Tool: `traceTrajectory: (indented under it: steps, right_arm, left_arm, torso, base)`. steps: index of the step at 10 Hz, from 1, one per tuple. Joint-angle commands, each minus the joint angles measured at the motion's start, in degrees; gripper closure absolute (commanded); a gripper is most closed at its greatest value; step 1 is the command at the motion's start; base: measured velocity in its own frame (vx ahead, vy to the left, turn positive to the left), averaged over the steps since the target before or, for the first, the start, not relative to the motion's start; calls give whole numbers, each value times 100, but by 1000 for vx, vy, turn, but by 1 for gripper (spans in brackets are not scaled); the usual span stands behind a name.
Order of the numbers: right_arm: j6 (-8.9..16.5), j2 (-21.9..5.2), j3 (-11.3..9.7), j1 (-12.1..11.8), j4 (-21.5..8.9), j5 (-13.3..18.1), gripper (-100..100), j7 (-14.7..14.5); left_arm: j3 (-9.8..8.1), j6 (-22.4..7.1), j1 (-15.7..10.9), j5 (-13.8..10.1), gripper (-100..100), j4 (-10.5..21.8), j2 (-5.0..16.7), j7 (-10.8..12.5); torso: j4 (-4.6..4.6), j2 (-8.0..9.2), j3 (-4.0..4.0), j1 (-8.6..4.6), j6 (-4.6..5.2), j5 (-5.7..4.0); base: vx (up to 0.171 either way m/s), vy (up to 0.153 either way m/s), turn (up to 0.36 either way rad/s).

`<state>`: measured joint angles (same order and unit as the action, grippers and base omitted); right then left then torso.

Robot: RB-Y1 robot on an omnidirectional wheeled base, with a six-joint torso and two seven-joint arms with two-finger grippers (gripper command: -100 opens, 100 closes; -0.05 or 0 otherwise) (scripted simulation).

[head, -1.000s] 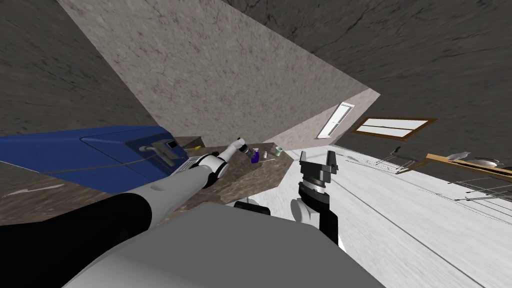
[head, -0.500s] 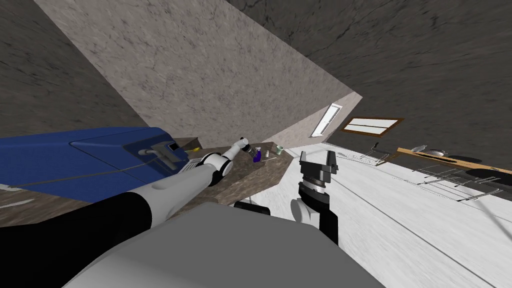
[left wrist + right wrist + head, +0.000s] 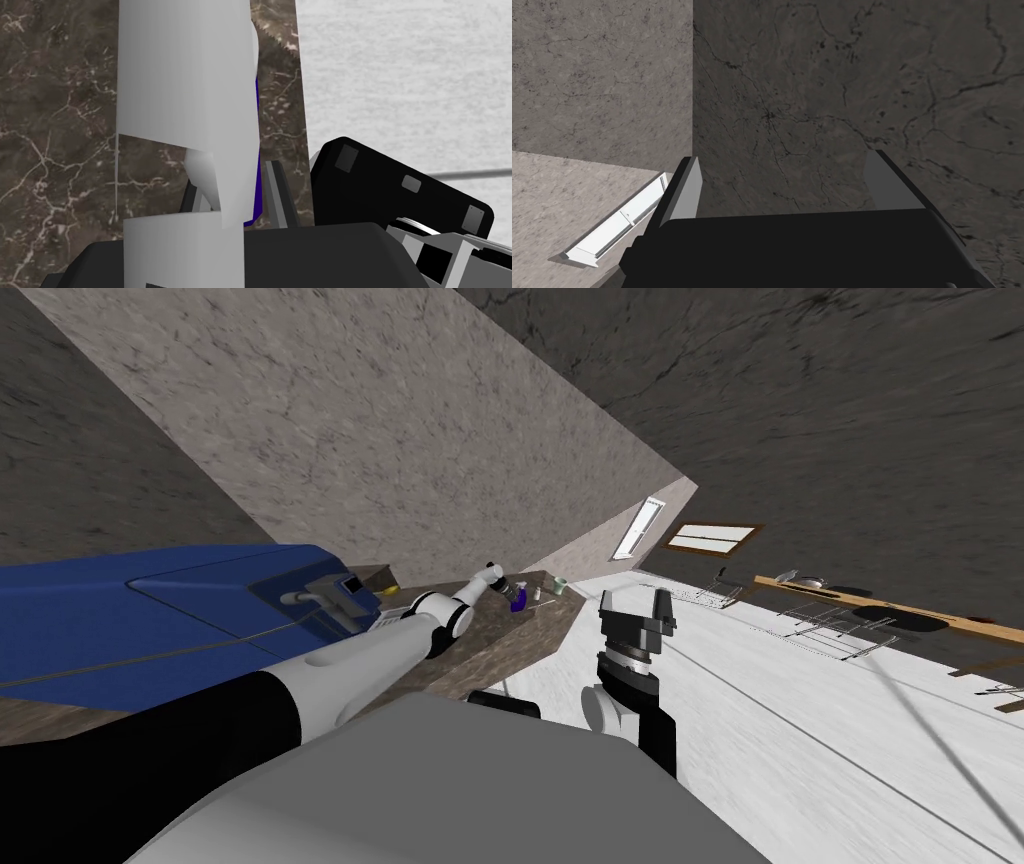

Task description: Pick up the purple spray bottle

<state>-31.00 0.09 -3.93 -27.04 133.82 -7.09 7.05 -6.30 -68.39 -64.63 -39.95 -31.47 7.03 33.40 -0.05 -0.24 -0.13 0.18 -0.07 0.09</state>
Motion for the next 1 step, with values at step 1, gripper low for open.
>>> traceTrajectory:
  steps: [1]
  right_arm:
    - [0,0,0,0,0,0,0,0]
  left_arm:
    - [0,0,0,0,0,0,0,0]
  torso:
    - [0,0,0,0,0,0]
  base:
    - [-4,10,2]
